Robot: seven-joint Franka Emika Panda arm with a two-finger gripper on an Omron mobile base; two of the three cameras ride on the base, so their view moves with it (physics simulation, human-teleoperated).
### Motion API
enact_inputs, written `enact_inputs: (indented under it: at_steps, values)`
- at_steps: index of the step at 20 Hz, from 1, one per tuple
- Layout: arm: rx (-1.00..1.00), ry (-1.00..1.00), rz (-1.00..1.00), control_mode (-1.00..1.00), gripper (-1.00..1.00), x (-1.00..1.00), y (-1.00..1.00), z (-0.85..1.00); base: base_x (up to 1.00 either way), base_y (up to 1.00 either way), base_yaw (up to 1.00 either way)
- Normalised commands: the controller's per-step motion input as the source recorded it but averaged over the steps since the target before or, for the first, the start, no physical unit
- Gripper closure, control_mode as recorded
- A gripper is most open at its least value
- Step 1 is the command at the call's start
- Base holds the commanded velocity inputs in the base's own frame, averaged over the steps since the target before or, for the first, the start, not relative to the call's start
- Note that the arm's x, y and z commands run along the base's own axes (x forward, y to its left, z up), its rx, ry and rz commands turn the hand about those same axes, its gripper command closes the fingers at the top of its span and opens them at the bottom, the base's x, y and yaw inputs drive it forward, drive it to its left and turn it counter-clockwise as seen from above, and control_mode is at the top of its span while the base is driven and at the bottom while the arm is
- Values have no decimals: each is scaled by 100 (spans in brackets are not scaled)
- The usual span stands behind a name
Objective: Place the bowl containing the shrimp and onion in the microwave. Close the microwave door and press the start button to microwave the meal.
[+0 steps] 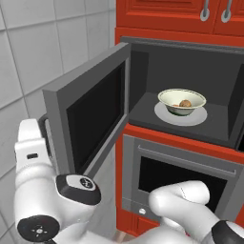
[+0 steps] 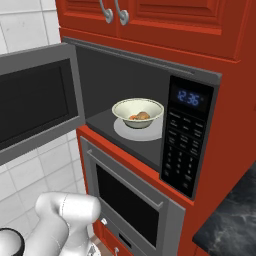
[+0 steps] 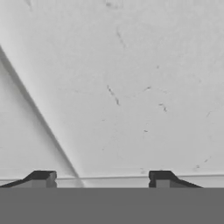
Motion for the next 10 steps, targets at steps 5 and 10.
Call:
enact_inputs:
  at_steps: [5,10]
  values:
    - [0,0,-20,-100,-100,30,-39,-5,0,0,0]
    - [1,0,-20,-100,-100,32,-72,0,0,0,0]
